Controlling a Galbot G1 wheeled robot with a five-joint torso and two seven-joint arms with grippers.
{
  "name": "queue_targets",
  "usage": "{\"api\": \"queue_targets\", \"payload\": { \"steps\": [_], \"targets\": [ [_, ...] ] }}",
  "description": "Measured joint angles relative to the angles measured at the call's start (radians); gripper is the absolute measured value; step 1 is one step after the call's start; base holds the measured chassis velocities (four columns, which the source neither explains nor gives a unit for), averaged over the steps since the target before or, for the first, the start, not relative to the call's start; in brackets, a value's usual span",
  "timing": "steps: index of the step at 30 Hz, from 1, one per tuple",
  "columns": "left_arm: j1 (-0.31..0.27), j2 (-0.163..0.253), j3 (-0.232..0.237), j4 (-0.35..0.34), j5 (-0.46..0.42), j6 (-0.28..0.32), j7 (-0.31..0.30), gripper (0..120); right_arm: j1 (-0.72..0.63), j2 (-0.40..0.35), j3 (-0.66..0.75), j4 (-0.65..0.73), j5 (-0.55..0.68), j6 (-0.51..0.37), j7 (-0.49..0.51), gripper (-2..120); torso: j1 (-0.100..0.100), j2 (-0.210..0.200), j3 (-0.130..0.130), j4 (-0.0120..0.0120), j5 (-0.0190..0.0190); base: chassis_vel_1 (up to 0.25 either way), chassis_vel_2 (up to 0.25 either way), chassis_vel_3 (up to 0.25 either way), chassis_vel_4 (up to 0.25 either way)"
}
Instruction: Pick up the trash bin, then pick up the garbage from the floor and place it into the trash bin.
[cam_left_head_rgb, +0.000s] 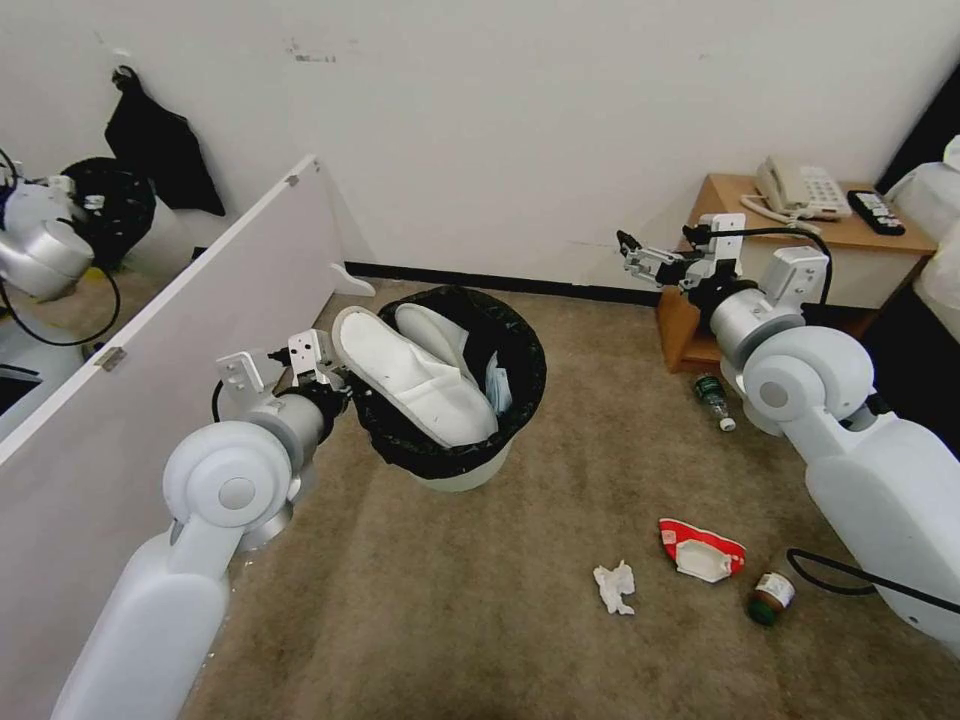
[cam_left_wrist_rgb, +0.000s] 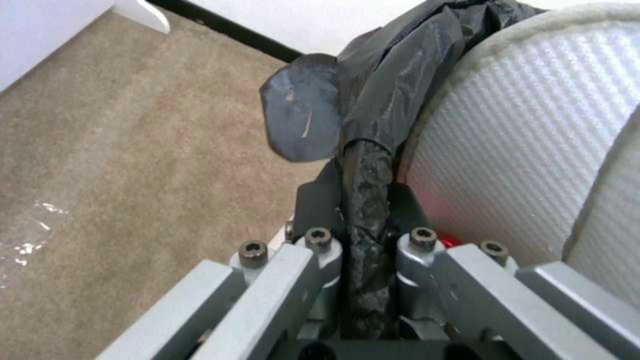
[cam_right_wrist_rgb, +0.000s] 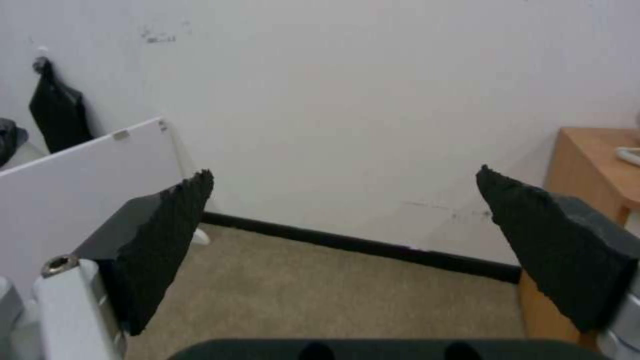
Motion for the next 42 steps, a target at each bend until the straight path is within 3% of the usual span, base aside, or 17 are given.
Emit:
{"api": "queue_targets", "payload": {
  "steps": [6, 35, 42],
  "targets": [
    [0.0, -0.001, -0.001, 0.001, 0.0, -0.001, 0.0, 4, 0.001, 0.001, 0.0, -0.001, 0.001, -0.002, 0.0, 100, 0.0, 0.0, 0.0, 0.001, -0.0001, 0.0, 0.0, 0.0, 0.0],
    [-0.002, -0.006, 0.001, 0.006, 0.011, -0.004, 0.002, 4, -0.002, 0.0, 0.007, -0.004, 0.0, -0.004, -0.007, 100, 0.0, 0.0, 0.0, -0.0001, 0.0, 0.0, 0.0, 0.0, 0.0],
    [-0.002, -0.006, 0.0, 0.008, 0.01, -0.005, 0.002, 4, -0.002, 0.0, 0.009, -0.004, 0.001, -0.004, -0.007, 100, 0.0, 0.0, 0.0, 0.001, -0.0001, 0.0, 0.0, 0.0, 0.0]
  ]
}}
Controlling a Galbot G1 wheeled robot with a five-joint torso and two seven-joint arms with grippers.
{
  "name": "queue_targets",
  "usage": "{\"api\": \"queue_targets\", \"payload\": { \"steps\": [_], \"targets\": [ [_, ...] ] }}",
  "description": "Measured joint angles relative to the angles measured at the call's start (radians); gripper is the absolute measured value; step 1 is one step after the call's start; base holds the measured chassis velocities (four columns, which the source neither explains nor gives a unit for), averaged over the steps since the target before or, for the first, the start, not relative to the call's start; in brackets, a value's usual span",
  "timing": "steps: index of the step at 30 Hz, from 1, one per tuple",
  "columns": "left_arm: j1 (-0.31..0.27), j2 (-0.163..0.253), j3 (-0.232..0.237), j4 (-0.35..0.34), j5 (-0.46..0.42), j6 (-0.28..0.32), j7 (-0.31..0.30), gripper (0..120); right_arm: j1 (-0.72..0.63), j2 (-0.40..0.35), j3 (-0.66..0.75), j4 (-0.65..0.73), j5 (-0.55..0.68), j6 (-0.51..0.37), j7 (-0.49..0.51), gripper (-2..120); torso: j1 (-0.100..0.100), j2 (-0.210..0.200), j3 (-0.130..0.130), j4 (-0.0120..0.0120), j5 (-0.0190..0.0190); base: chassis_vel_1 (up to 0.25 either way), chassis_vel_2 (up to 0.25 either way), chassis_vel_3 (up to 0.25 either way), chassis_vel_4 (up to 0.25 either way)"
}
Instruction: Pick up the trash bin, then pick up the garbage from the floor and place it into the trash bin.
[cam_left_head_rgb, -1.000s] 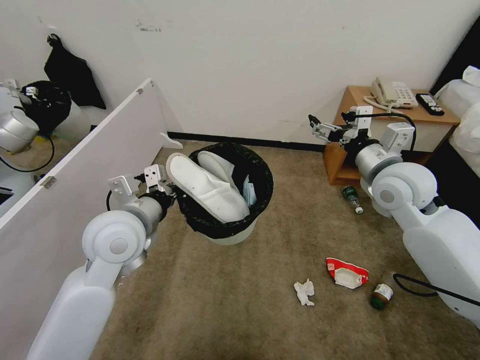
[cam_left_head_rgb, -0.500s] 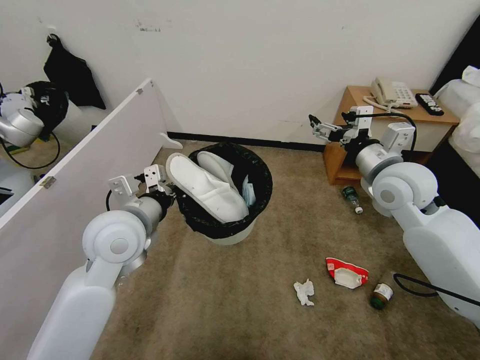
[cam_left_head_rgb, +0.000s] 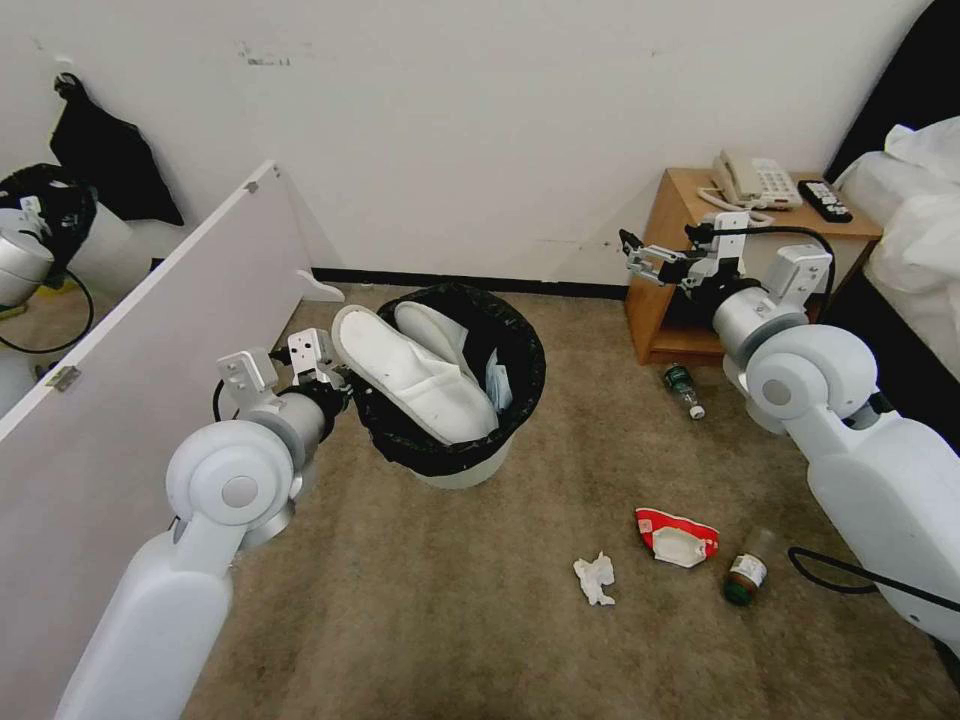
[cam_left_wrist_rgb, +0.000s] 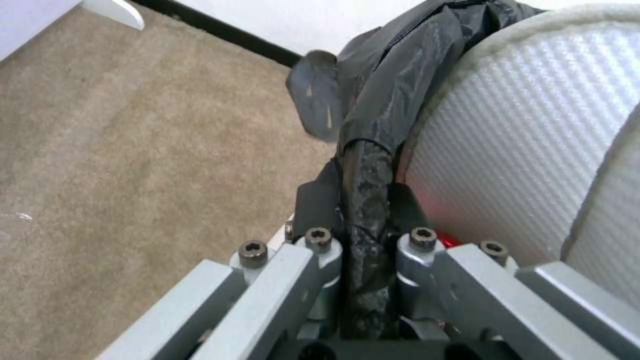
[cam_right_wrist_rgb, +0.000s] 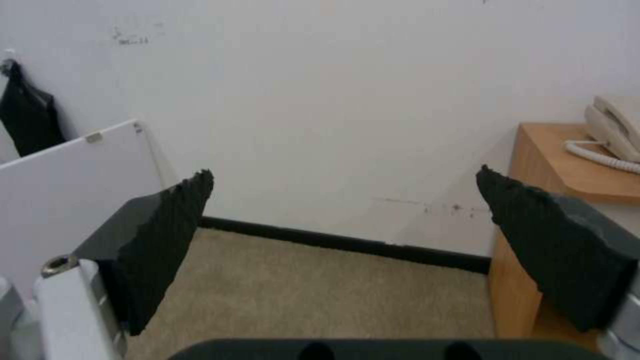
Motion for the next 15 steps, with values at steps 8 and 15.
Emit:
{"api": "queue_targets", "payload": {
  "steps": [8, 15],
  "targets": [
    [0.0, 0.002, 0.0, 0.002, 0.001, 0.0, 0.0, 4, -0.004, -0.007, 0.004, 0.0, 0.0, 0.0, -0.001, 100, 0.0, 0.0, 0.0, -0.0006, 0.0, 0.0, 0.0, 0.0, 0.0],
    [-0.002, 0.003, -0.003, 0.001, 0.002, 0.003, 0.0, 4, -0.003, -0.008, 0.005, 0.001, 0.001, 0.0, -0.003, 100, 0.0, 0.0, 0.0, -0.0004, 0.0, 0.0, 0.0, 0.0, 0.0]
  ]
}}
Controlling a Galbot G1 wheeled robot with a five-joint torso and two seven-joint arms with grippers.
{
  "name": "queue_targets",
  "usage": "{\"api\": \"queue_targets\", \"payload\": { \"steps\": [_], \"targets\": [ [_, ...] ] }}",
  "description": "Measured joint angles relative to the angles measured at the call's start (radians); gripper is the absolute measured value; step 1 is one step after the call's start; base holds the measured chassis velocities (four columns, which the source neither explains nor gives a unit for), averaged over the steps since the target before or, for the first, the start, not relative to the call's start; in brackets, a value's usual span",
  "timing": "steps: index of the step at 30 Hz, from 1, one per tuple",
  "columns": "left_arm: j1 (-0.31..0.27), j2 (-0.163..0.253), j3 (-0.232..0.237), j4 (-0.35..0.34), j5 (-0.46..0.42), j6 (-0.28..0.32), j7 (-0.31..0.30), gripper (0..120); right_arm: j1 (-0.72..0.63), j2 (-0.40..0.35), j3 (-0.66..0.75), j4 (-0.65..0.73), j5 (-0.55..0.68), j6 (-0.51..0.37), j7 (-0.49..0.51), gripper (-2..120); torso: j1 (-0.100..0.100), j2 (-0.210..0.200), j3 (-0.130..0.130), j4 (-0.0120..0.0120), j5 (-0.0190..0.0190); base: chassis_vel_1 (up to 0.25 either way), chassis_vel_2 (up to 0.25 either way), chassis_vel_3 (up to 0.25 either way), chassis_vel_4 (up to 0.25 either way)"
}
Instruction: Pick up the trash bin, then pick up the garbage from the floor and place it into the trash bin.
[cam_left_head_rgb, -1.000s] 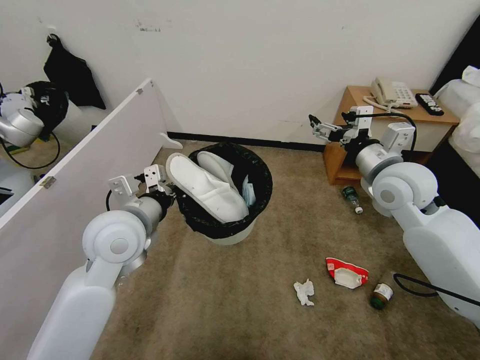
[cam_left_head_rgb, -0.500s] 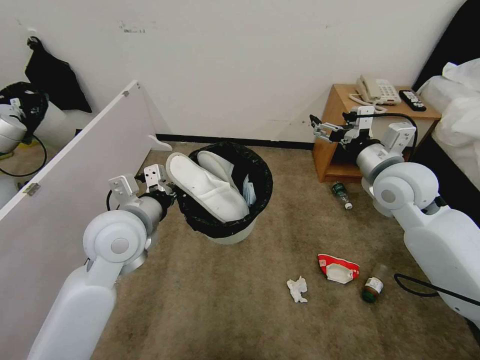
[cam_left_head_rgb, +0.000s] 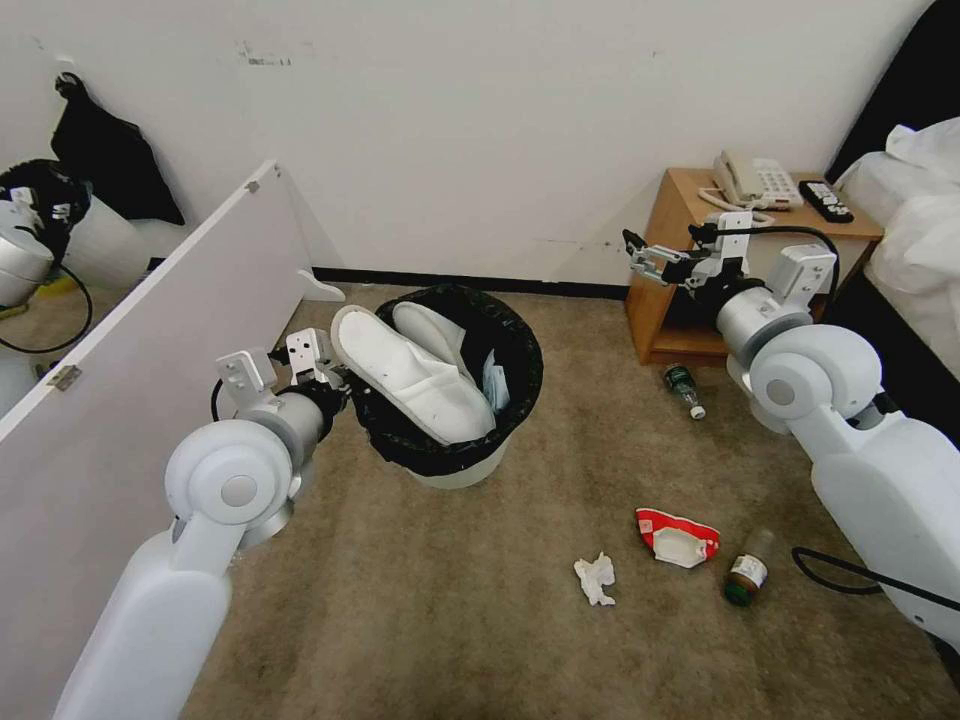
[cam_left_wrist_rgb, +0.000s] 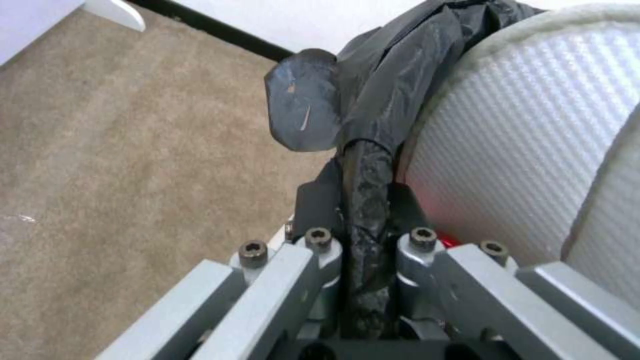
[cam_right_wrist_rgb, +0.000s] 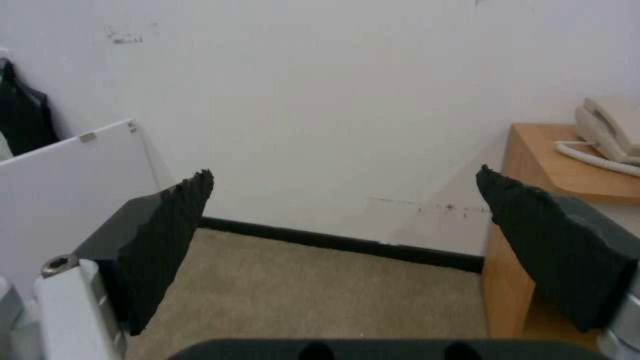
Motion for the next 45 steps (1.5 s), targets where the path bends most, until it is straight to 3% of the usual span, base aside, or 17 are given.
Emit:
{"api": "queue_targets", "payload": {
  "steps": [28, 34, 36, 39, 45],
  "targets": [
    [-0.001, -0.005, -0.005, 0.004, -0.008, -0.009, -0.01, 4, -0.013, -0.003, 0.013, 0.007, 0.006, -0.013, 0.013, 100, 0.0, 0.0, 0.0, -0.0001, 0.0, -0.001, -0.001, -0.001, -0.002],
    [0.001, -0.007, -0.014, 0.004, -0.007, -0.009, -0.01, 4, -0.042, -0.032, 0.046, 0.06, 0.085, -0.1, 0.081, 100, 0.0, 0.0, 0.0, 0.0, 0.0, 0.0, 0.0, 0.0, 0.0],
    [0.001, -0.013, -0.023, 0.007, -0.007, -0.009, -0.011, 4, -0.069, -0.058, 0.088, 0.115, 0.195, -0.208, 0.137, 100, 0.0, 0.0, 0.0, -0.0005, 0.0, 0.0, 0.0, 0.0, 0.0],
    [0.001, -0.016, -0.029, 0.008, -0.007, -0.009, -0.011, 4, -0.081, -0.066, 0.106, 0.14, 0.256, -0.255, 0.182, 100, 0.0, 0.0, 0.0, -0.0004, 0.0, 0.0, 0.0, 0.0, 0.0],
    [0.0, -0.018, -0.042, 0.006, -0.01, -0.009, -0.012, 4, -0.087, -0.057, 0.115, 0.152, 0.297, -0.259, 0.216, 100, 0.0, 0.0, 0.0, -0.0001, 0.0, 0.0, 0.0, 0.0, 0.0]
  ]
}}
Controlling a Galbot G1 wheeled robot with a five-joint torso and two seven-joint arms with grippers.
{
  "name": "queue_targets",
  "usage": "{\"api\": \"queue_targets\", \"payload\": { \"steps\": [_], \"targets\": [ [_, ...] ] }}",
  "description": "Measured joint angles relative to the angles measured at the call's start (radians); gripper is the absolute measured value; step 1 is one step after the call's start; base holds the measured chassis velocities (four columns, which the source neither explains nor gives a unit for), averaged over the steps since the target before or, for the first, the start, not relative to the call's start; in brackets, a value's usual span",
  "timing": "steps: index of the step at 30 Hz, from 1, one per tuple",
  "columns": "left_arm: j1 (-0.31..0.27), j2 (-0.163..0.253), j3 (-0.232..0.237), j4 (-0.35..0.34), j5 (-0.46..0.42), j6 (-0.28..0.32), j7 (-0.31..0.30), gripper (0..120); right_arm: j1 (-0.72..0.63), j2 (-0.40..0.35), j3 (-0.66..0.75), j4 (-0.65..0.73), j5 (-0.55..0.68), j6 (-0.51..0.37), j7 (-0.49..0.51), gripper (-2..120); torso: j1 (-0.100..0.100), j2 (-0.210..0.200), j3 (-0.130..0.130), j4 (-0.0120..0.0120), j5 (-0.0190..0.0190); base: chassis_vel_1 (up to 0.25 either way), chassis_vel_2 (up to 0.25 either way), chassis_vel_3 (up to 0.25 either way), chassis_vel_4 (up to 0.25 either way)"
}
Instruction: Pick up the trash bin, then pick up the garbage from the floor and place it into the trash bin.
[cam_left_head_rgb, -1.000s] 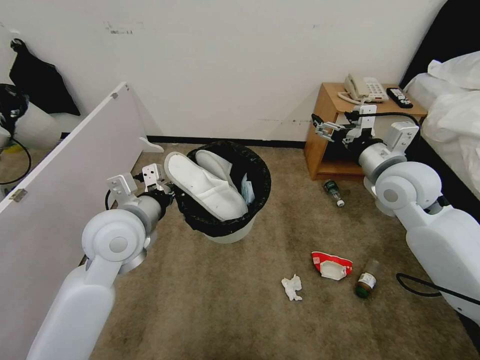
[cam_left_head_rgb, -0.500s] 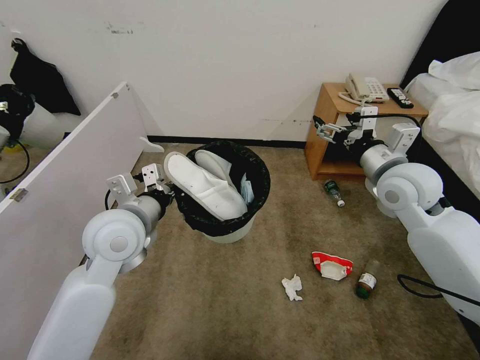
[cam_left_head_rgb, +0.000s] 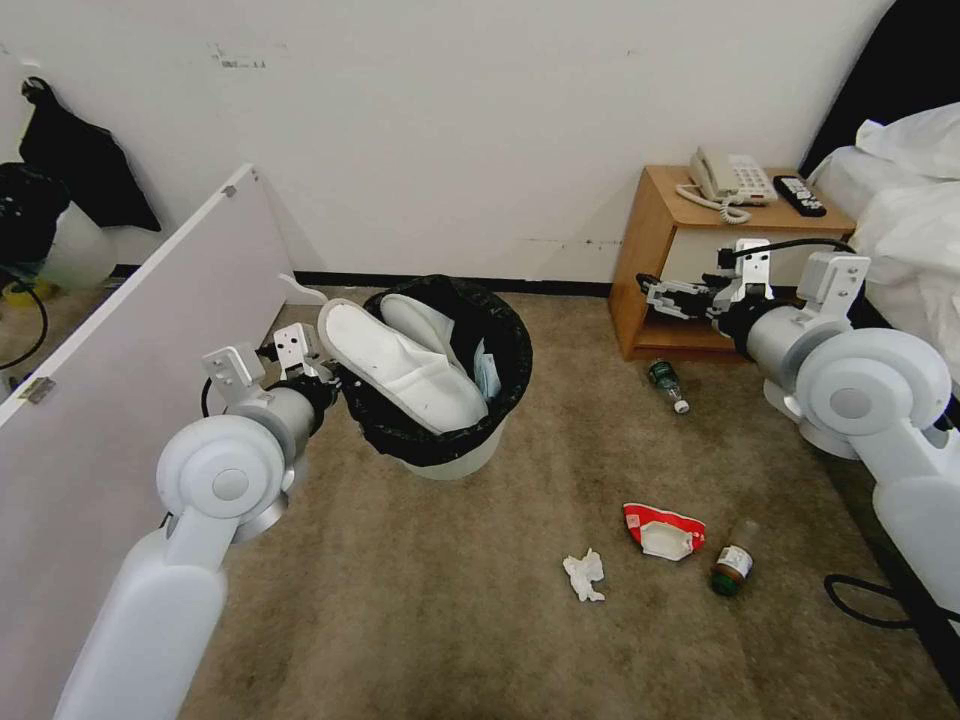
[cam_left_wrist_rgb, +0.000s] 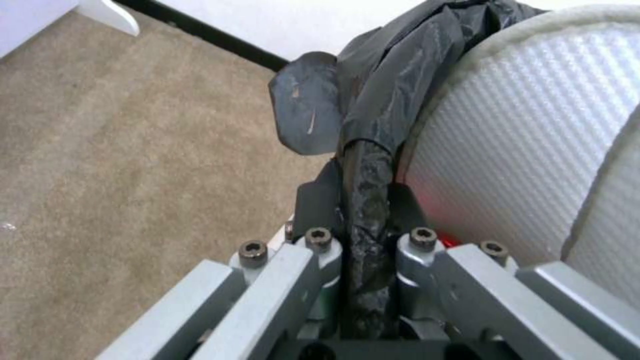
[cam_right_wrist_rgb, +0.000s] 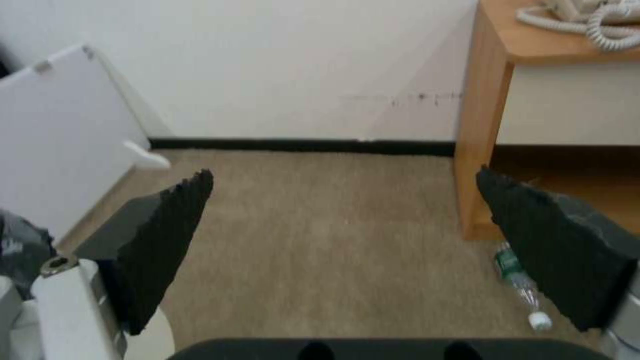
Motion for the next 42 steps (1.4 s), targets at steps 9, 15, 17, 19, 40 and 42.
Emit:
{"api": "queue_targets", "payload": {
  "steps": [9, 15, 17, 19, 40, 42],
  "targets": [
    [0.008, 0.004, -0.034, -0.01, -0.016, 0.0, -0.001, 4, -0.008, 0.035, -0.007, -0.028, -0.172, 0.143, -0.064, 100, 0.0, 0.0, 0.0, 0.0, 0.0001, 0.0, 0.0, 0.0, 0.0],
    [0.001, 0.0, -0.036, -0.01, -0.021, 0.0, -0.003, 4, -0.019, 0.05, 0.006, -0.038, -0.239, 0.218, -0.112, 100, 0.0, 0.0, 0.0, -0.0001, -0.0001, 0.0, 0.0, 0.0, 0.0],
    [0.001, -0.001, -0.036, -0.01, -0.021, 0.0, -0.003, 4, -0.018, 0.054, 0.007, -0.04, -0.244, 0.222, -0.112, 100, 0.0, 0.0, 0.0, 0.0, -0.0001, 0.0, 0.0, 0.0, 0.0],
    [0.001, -0.002, -0.036, -0.009, -0.021, 0.0, -0.003, 4, -0.018, 0.059, 0.007, -0.042, -0.246, 0.229, -0.113, 100, 0.0, 0.0, 0.0, 0.0, -0.0001, 0.0, 0.0, 0.0, 0.0],
    [0.002, 0.001, -0.035, -0.007, -0.024, 0.0, -0.004, 4, -0.006, 0.069, -0.002, -0.075, -0.259, 0.279, -0.14, 100, 0.0, 0.0, 0.0, 0.0001, 0.0, -0.012, 0.01, 0.009, -0.013],
    [0.002, 0.001, -0.035, -0.007, -0.024, 0.0, -0.004, 4, -0.006, 0.069, -0.002, -0.075, -0.259, 0.279, -0.141, 100, 0.0, 0.0, 0.0, 0.0002, 0.0, 0.0, 0.0, 0.0, 0.0]
  ]
}}
